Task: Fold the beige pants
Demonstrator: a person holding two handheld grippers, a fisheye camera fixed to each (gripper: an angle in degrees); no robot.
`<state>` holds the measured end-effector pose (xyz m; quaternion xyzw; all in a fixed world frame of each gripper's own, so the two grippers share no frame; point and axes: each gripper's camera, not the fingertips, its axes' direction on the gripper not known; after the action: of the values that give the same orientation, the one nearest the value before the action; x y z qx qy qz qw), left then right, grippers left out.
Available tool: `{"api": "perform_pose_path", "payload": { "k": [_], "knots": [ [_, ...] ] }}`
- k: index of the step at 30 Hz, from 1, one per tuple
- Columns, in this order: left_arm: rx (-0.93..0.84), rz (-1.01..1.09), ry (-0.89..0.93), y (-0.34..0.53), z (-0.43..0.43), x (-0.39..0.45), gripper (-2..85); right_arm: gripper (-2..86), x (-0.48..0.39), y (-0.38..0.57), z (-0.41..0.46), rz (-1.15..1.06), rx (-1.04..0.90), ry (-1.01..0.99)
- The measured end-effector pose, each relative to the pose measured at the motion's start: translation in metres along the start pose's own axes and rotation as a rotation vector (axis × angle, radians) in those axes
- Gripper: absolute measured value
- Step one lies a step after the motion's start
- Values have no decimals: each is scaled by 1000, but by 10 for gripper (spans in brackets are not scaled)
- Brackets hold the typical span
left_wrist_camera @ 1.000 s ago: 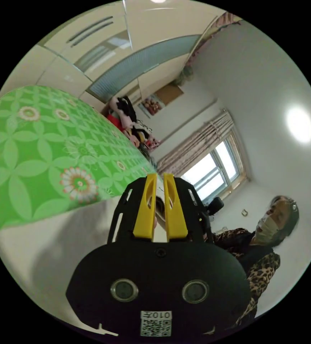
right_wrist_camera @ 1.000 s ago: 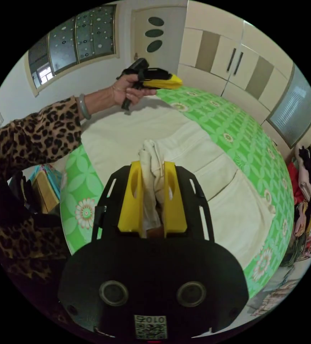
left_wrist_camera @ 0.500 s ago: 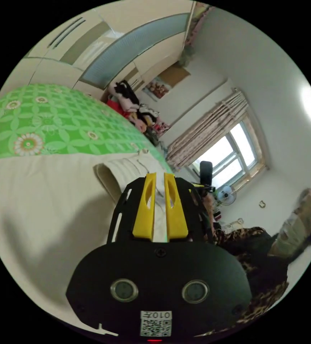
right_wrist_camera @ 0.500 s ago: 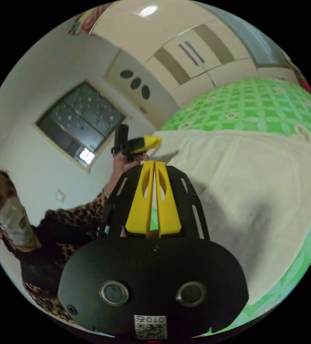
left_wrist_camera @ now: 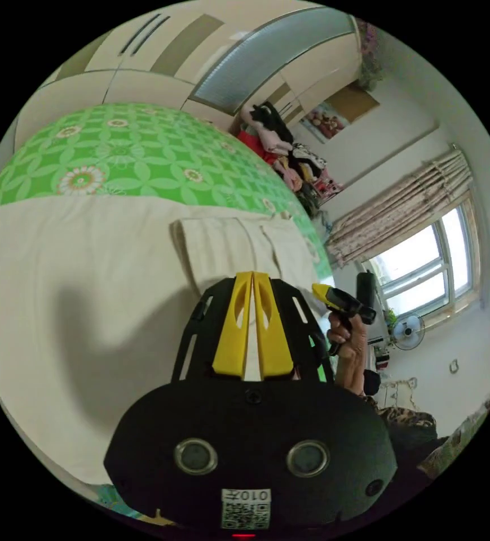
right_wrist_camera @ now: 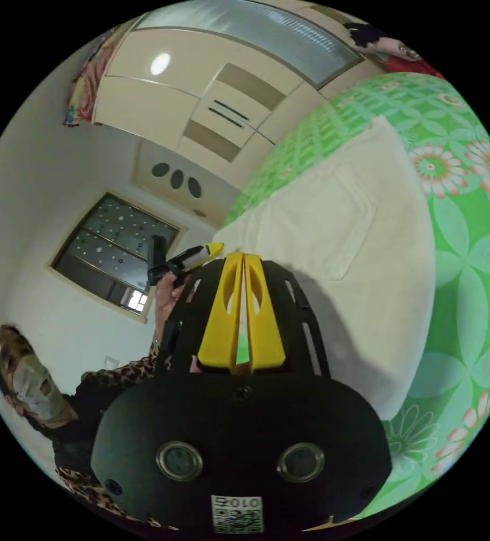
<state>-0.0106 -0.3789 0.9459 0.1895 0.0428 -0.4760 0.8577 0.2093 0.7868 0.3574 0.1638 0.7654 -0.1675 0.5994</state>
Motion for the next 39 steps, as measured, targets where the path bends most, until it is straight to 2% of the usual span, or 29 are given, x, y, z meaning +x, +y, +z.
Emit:
{"api": "perform_pose_path", "payload": {
  "k": [1,3,4,6,8,10,12,15,17,18,20,21,23,26,34,39],
  "knots": [
    [12,15,19,14,-3,13,-2,22,6,8,7,34,-45,74],
    [-47,52,-63,32,12,29,-2,22,18,19,25,43,-149,221],
    [-124,25,-139,43,29,24,-2,23,24,32,21,59,-130,176],
    [-84,-64,-18,60,16,10,-2,25,23,50,15,37,-92,133],
    [70,-51,73,92,-37,16,-1,28,13,69,10,-23,-41,81],
    [187,-56,129,129,-86,15,-1,32,0,81,18,-119,-79,-147],
    [332,-71,153,183,-139,1,1,39,-20,84,35,-197,-151,-263],
    [517,-295,103,300,-202,-61,10,70,-66,81,88,-318,-294,-235],
    [665,-553,178,406,-220,-131,26,101,-95,75,136,-365,-426,-238],
    [705,-608,221,431,-220,-147,33,110,-116,72,171,-404,-499,-230],
    [849,-812,408,518,-206,-197,62,120,-143,71,225,-457,-587,-205],
    [876,-843,452,535,-200,-206,70,124,-157,71,261,-465,-635,-204],
    [984,-943,682,584,-171,-237,109,129,-170,74,314,-444,-702,-233],
    [1069,-975,920,607,-142,-262,148,133,-184,89,396,-412,-795,-195],
    [1058,-1056,1122,614,-115,-293,190,132,-182,167,555,-387,-932,-62],
    [1046,-1058,1143,611,-112,-306,185,135,-185,183,617,-435,-971,24]
  ]
}}
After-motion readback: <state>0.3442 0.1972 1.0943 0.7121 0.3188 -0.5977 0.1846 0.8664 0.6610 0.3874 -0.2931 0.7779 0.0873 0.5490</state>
